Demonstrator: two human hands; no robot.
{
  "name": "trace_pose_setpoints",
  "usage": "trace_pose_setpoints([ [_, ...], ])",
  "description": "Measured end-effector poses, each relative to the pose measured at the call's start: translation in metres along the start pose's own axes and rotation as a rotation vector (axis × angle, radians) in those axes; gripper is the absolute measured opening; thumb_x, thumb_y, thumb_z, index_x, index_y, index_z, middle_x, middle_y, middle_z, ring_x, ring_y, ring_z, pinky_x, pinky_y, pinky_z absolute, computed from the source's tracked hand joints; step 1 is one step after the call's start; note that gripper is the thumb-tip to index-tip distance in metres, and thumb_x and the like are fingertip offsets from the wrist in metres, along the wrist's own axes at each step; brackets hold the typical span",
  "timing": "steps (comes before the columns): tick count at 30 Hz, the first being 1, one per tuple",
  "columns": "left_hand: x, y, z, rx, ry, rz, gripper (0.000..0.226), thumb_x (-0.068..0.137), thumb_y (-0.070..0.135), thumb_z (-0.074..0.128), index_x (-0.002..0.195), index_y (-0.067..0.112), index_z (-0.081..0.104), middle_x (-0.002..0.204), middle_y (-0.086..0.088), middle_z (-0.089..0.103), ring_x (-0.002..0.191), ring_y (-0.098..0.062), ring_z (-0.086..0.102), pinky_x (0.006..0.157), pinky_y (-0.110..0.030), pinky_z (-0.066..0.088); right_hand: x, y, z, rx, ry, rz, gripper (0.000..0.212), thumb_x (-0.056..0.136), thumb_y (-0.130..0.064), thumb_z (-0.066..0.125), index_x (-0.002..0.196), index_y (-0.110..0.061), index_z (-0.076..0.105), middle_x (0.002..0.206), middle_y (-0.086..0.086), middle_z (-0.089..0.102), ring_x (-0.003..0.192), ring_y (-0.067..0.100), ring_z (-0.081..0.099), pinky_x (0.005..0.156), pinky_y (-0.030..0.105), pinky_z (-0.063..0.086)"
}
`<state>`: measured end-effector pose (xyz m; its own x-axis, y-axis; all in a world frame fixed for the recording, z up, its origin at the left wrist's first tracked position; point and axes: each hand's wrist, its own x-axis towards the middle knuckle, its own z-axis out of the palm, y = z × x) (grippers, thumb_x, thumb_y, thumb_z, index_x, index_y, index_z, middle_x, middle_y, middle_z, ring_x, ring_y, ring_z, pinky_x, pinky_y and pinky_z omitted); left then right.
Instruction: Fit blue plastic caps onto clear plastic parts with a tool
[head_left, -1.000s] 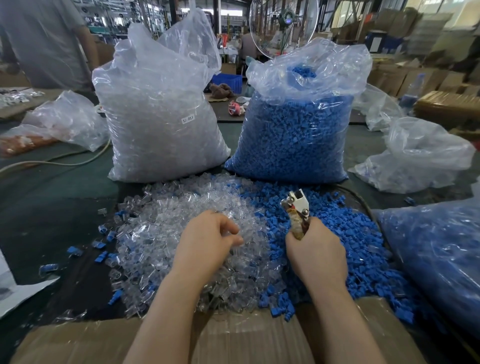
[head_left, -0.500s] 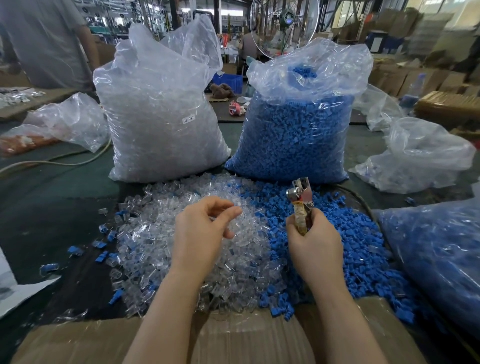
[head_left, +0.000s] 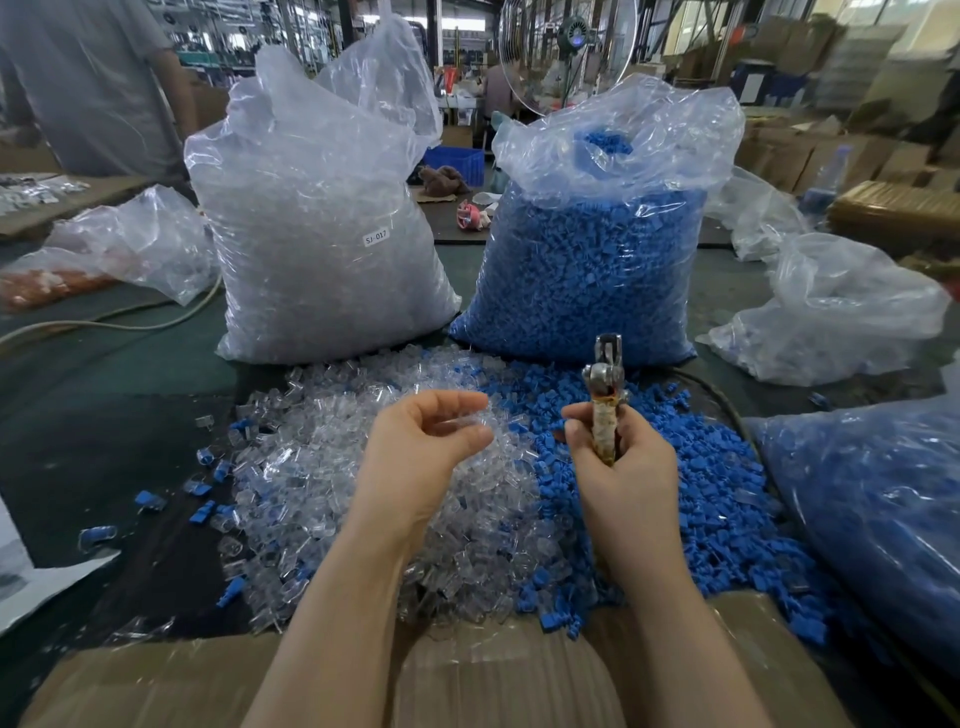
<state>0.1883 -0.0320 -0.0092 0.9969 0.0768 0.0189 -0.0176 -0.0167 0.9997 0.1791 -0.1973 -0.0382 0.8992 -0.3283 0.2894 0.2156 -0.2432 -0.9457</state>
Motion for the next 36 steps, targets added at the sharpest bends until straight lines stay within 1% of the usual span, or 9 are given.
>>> trace_pose_setpoints([
  [2,0.000,0.000,0.000,-0.052,0.014,-0.012,0.031,0.075,0.001,0.077,0.087,0.029,0.077,0.084,0.010,0.075,0.078,0.003,0.068,0.068,-0.011,0.054,-0.001,-0.001,0.001,0.020,-0.013,-0.025,0.015,0.093,-0.015,0.064,0.089,-0.029,0.066,0.082,-0.017,0.070,0.075,-0.003,0.065,0.063,0.007,0.046],
  [5,0.000,0.001,0.002,-0.154,0.012,-0.067,0.036,0.076,-0.003,0.076,0.089,0.030,0.080,0.089,0.004,0.077,0.086,-0.004,0.071,0.075,-0.018,0.057,-0.002,-0.002,0.002,0.052,-0.024,-0.055,0.011,0.094,-0.018,0.064,0.089,-0.028,0.065,0.083,-0.014,0.070,0.075,0.002,0.065,0.065,0.010,0.048],
  [9,0.001,0.002,0.007,-0.289,0.021,-0.097,0.033,0.079,-0.001,0.073,0.106,0.017,0.068,0.088,-0.005,0.078,0.080,-0.013,0.075,0.064,-0.018,0.056,-0.003,-0.002,0.003,0.046,-0.040,-0.106,0.006,0.094,-0.020,0.064,0.090,-0.026,0.064,0.073,-0.018,0.066,0.062,-0.002,0.058,0.058,0.010,0.043],
  [12,0.001,0.001,0.010,-0.214,0.038,-0.053,0.033,0.081,-0.001,0.073,0.107,0.020,0.069,0.085,-0.002,0.077,0.078,-0.012,0.074,0.065,-0.017,0.056,-0.004,-0.001,0.005,0.030,-0.060,-0.128,0.007,0.094,-0.022,0.064,0.088,-0.026,0.063,0.063,-0.023,0.059,0.055,-0.002,0.053,0.053,0.010,0.039],
  [16,0.001,0.001,0.009,-0.189,-0.013,-0.097,0.041,0.081,-0.007,0.070,0.102,0.029,0.076,0.075,0.004,0.071,0.079,-0.011,0.072,0.074,-0.020,0.058,-0.005,-0.002,0.006,0.022,-0.072,-0.149,0.009,0.094,-0.021,0.064,0.087,-0.027,0.062,0.065,-0.022,0.059,0.056,-0.002,0.053,0.053,0.009,0.038],
  [22,0.000,0.002,0.013,-0.195,-0.028,-0.109,0.032,0.086,-0.006,0.067,0.109,0.017,0.069,0.073,0.002,0.070,0.073,-0.013,0.073,0.068,-0.020,0.057,-0.007,-0.004,0.008,0.001,-0.080,-0.170,0.010,0.093,-0.024,0.065,0.085,-0.027,0.060,0.066,-0.018,0.060,0.055,0.000,0.051,0.052,0.011,0.037],
  [25,-0.002,0.004,0.014,-0.218,0.009,-0.092,0.024,0.082,-0.006,0.072,0.100,0.006,0.062,0.069,-0.003,0.073,0.069,-0.015,0.073,0.063,-0.022,0.058,-0.008,-0.004,0.010,-0.014,-0.074,-0.178,0.012,0.093,-0.027,0.066,0.084,-0.028,0.058,0.068,-0.017,0.060,0.055,0.001,0.051,0.052,0.012,0.038],
  [28,-0.004,0.005,0.016,-0.204,0.014,-0.084,0.019,0.078,-0.005,0.076,0.089,0.004,0.063,0.067,-0.005,0.073,0.068,-0.018,0.074,0.061,-0.023,0.058,-0.009,-0.005,0.012,-0.019,-0.062,-0.193,0.013,0.093,-0.028,0.066,0.083,-0.029,0.057,0.069,-0.018,0.061,0.057,0.002,0.052,0.053,0.012,0.038],
  [36,-0.008,0.009,0.021,-0.206,0.010,-0.074,0.015,0.076,-0.003,0.078,0.086,0.004,0.070,0.071,-0.009,0.074,0.067,-0.018,0.073,0.062,-0.023,0.059,-0.010,-0.007,0.012,-0.052,-0.023,-0.215,0.012,0.093,-0.029,0.065,0.084,-0.029,0.056,0.078,-0.019,0.063,0.063,0.001,0.057,0.055,0.011,0.041],
])
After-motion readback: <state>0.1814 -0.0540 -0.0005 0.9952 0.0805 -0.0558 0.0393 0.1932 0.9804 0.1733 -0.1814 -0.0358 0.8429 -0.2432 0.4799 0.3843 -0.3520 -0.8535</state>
